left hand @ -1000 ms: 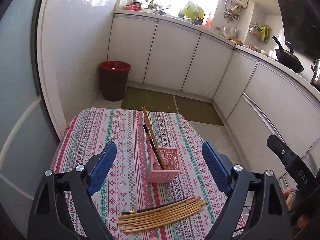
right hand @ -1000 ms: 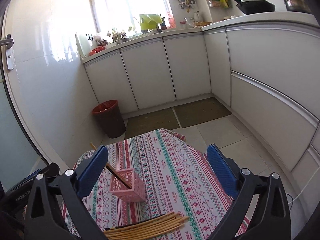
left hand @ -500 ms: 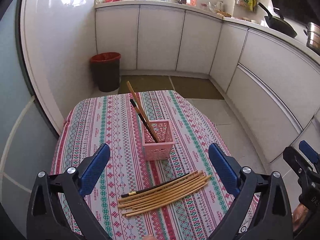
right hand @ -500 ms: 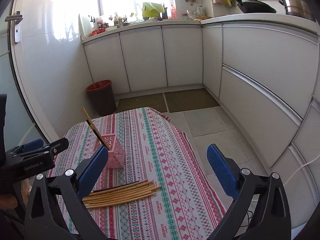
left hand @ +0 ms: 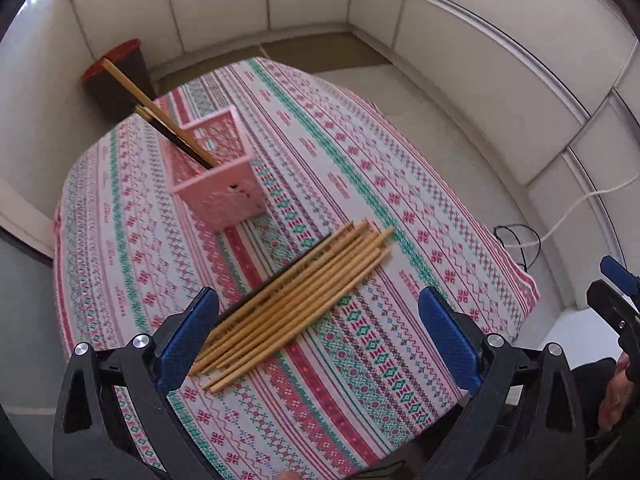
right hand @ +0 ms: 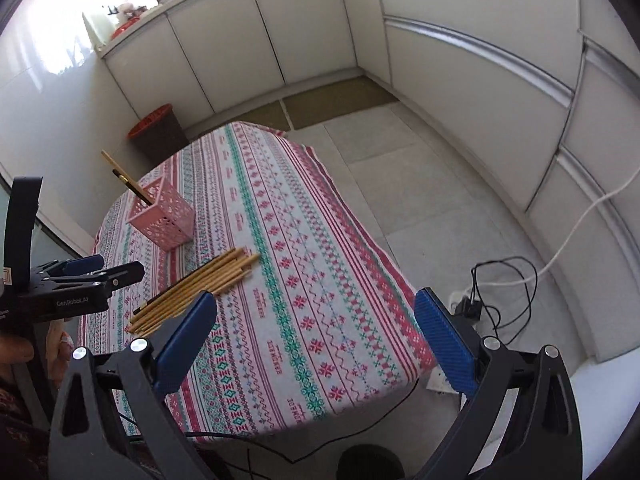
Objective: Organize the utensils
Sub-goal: 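Withdraw both grippers from the pink holder back toward the chopstick bundle, then grasp a wooden chopstick from the bundle with the left gripper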
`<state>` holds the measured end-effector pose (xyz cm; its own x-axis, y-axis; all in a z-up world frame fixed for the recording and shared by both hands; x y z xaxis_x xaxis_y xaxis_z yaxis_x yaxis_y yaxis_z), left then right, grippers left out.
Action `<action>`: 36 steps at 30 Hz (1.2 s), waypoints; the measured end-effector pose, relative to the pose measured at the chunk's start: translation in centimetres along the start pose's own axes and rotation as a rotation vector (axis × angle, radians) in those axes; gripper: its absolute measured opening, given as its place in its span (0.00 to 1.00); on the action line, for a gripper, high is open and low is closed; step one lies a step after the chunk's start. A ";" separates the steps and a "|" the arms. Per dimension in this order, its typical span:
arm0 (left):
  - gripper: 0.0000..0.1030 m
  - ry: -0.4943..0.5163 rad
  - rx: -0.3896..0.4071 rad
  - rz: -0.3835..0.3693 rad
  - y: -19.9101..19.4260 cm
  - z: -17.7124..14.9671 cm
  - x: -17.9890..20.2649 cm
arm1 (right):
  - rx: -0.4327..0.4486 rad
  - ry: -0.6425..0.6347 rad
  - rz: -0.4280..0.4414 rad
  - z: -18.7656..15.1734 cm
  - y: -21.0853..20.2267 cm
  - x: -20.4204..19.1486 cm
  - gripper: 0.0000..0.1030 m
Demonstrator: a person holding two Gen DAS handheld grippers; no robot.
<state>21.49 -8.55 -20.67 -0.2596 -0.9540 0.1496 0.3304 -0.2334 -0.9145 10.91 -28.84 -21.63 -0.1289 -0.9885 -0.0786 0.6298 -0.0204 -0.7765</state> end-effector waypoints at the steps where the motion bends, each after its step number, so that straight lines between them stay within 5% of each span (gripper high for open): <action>1: 0.93 0.005 -0.040 -0.014 1.0 -0.4 0.3 | -0.005 0.013 0.002 -0.2 0.1 0.3 0.93; 6: 0.92 -0.019 -0.240 -0.114 5.9 -1.7 2.3 | -0.021 0.090 0.001 -0.3 1.0 1.9 0.93; 10: 0.88 -0.088 -0.326 -0.203 8.4 -1.5 3.5 | -0.036 0.093 -0.010 -0.4 1.7 2.5 0.93; 20: 0.81 -0.066 -0.343 -0.204 11.5 -0.9 4.6 | -0.066 0.079 -0.041 -0.7 2.9 3.6 0.93; 25: 0.81 -0.039 -0.459 -0.239 11.1 -2.4 5.9 | -0.084 0.147 -0.025 -1.0 3.3 4.8 0.93; 31: 0.80 0.046 -0.395 -0.242 9.1 -2.2 7.0 | -0.103 0.195 -0.002 -1.3 3.6 5.3 0.93; 36: 0.47 0.131 -0.413 -0.127 11.3 -3.6 8.0 | -0.102 0.190 -0.012 -1.4 3.7 5.2 0.93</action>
<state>19.89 -18.13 -31.12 -0.3959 -0.8846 0.2463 -0.0943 -0.2276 -0.9692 11.43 -33.86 -25.78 -0.2846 -0.9420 -0.1779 0.5476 -0.0074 -0.8367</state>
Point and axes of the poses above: each gripper's, at about its wrist camera, not at the fingertips, and y roughly the way its jaws point, x to its right, z to its top, the point moved 8 cm from there along y, roughly the way its jaws point, and after that the axes turned 15 degrees about -y, right-handed, at the moved point
